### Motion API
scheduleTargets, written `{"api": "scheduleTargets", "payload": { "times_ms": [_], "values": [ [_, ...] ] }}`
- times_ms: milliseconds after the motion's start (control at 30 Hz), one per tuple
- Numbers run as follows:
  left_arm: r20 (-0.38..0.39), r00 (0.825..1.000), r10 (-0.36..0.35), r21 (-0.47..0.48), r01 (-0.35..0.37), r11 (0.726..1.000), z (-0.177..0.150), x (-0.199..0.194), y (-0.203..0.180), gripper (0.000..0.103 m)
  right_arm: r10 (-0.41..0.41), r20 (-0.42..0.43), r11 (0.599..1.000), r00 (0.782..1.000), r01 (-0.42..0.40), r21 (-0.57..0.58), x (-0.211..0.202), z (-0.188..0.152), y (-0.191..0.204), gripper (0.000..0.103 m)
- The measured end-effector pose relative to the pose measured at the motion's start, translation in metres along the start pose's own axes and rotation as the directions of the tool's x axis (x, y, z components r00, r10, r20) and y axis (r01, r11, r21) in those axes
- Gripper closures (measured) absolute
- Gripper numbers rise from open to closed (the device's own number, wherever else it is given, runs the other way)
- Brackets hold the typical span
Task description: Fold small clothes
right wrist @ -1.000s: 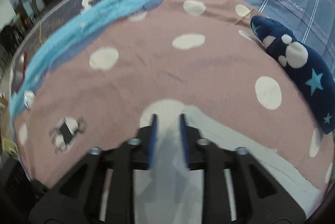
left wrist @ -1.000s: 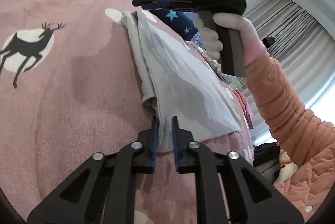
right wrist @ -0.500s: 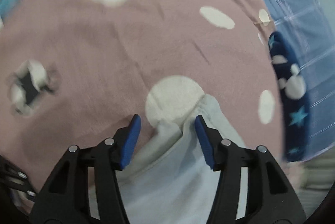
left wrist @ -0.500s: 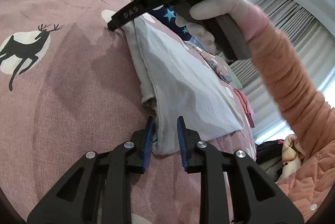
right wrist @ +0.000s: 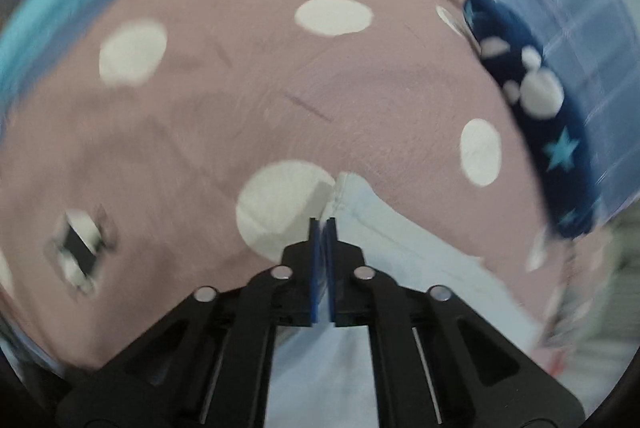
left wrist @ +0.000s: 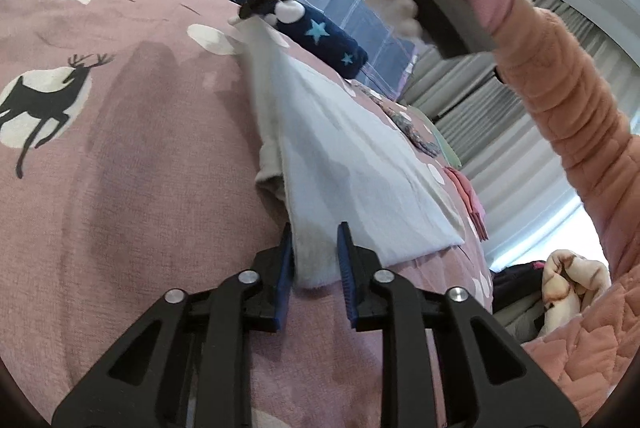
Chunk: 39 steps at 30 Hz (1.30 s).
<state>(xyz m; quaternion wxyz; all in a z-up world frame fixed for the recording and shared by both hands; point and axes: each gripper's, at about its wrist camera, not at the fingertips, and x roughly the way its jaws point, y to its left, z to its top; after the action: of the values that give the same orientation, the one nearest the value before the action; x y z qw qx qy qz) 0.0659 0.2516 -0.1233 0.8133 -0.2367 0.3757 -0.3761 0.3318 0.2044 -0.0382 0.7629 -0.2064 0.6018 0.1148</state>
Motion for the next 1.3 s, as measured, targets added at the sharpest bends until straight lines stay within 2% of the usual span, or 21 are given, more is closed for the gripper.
{"api": "scheduleTargets", "payload": {
  "times_ms": [33, 100, 200, 333, 433, 500, 533, 600, 733, 833, 900, 967, 1000, 1067, 1100, 1133, 1167, 1200, 1233, 1267, 1300],
  "values": [
    [-0.009, 1.000, -0.021, 0.004, 0.021, 1.000, 0.000, 0.001, 0.000, 0.091, 0.030, 0.021, 0.999, 0.999, -0.030, 0.020, -0.003, 0.001, -0.003, 0.103],
    [-0.021, 0.999, -0.050, 0.009, 0.050, 0.999, -0.002, 0.001, -0.001, 0.092, 0.093, 0.078, 0.995, 0.993, -0.096, 0.039, -0.013, 0.002, -0.009, 0.103],
    [-0.027, 0.998, -0.064, 0.006, 0.064, 0.998, -0.003, -0.001, -0.004, 0.093, 0.088, 0.116, 0.996, 0.989, -0.085, -0.030, -0.025, -0.008, -0.005, 0.103],
    [0.009, 0.996, -0.090, -0.010, 0.090, 0.996, -0.004, -0.012, -0.006, 0.095, 0.109, 0.133, 0.992, 0.985, -0.100, -0.074, -0.032, -0.042, -0.005, 0.093],
    [0.038, 0.994, -0.100, -0.004, 0.100, 0.995, -0.006, -0.023, -0.012, 0.097, 0.129, 0.202, 0.986, 0.971, -0.104, -0.131, -0.047, -0.083, -0.003, 0.086],
    [0.047, 0.996, -0.074, -0.001, 0.074, 0.997, -0.010, -0.031, -0.013, 0.102, 0.132, 0.280, 0.974, 0.951, -0.071, -0.215, -0.062, -0.126, 0.006, 0.080],
    [0.056, 0.997, -0.056, -0.013, 0.057, 0.998, -0.012, -0.036, -0.010, 0.102, 0.132, 0.307, 0.966, 0.943, -0.053, -0.252, -0.066, -0.145, 0.009, 0.076],
    [0.073, 0.997, -0.010, -0.040, 0.013, 0.999, -0.013, -0.044, -0.003, 0.102, 0.156, 0.344, 0.949, 0.926, -0.043, -0.313, -0.074, -0.193, 0.015, 0.074],
    [0.078, 0.991, 0.108, -0.094, -0.100, 0.990, -0.014, -0.056, 0.011, 0.101, 0.209, 0.354, 0.940, 0.912, -0.088, -0.328, -0.074, -0.266, 0.030, 0.066],
    [0.084, 0.984, 0.154, -0.091, -0.146, 0.985, -0.012, -0.059, 0.008, 0.087, 0.155, 0.409, 0.941, 0.899, -0.009, -0.338, -0.069, -0.296, 0.048, 0.065],
    [0.095, 0.980, 0.177, -0.092, -0.169, 0.981, -0.010, -0.062, 0.004, 0.085, 0.137, 0.445, 0.934, 0.885, 0.035, -0.356, -0.068, -0.306, 0.064, 0.061],
    [0.118, 0.973, 0.198, -0.101, -0.186, 0.977, -0.009, -0.067, 0.001, 0.083, 0.106, 0.442, 0.924, 0.890, 0.076, -0.374, -0.062, -0.306, 0.076, 0.060],
    [0.132, 0.969, 0.208, -0.110, -0.194, 0.975, -0.008, -0.071, 0.000, 0.082, 0.069, 0.429, 0.913, 0.901, 0.116, -0.390, -0.054, -0.305, 0.088, 0.058],
    [0.157, 0.960, 0.231, -0.124, -0.213, 0.969, -0.011, -0.081, -0.001, 0.080, 0.005, 0.432, 0.895, 0.902, 0.189, -0.405, -0.042, -0.302, 0.101, 0.058],
    [0.167, 0.955, 0.244, -0.128, -0.224, 0.966, -0.011, -0.085, -0.002, 0.079, -0.027, 0.453, 0.887, 0.891, 0.230, -0.400, -0.039, -0.301, 0.106, 0.057],
    [0.173, 0.951, 0.256, -0.133, -0.234, 0.963, -0.013, -0.089, -0.002, 0.078, -0.071, 0.492, 0.874, 0.868, 0.292, -0.388, -0.035, -0.299, 0.111, 0.057],
    [0.177, 0.947, 0.270, -0.144, -0.246, 0.958, -0.014, -0.093, -0.001, 0.077, -0.127, 0.537, 0.854, 0.834, 0.367, -0.368, -0.032, -0.296, 0.117, 0.057],
    [0.177, 0.943, 0.281, -0.155, -0.255, 0.954, -0.014, -0.094, -0.001, 0.077, -0.197, 0.596, 0.818, 0.778, 0.466, -0.337, -0.026, -0.288, 0.125, 0.058],
    [0.176, 0.939, 0.297, -0.175, -0.267, 0.948, -0.014, -0.097, 0.001, 0.077, -0.237, 0.632, 0.792, 0.738, 0.523, -0.314, -0.019, -0.281, 0.132, 0.068],
    [0.175, 0.936, 0.307, -0.191, -0.273, 0.943, -0.013, -0.099, 0.003, 0.077, -0.231, 0.625, 0.798, 0.746, 0.513, -0.317, -0.015, -0.275, 0.134, 0.083],
    [0.175, 0.934, 0.313, -0.199, -0.278, 0.940, -0.013, -0.103, 0.003, 0.077, -0.214, 0.606, 0.824, 0.766, 0.476, -0.309, -0.015, -0.271, 0.134, 0.099]
  ]
}}
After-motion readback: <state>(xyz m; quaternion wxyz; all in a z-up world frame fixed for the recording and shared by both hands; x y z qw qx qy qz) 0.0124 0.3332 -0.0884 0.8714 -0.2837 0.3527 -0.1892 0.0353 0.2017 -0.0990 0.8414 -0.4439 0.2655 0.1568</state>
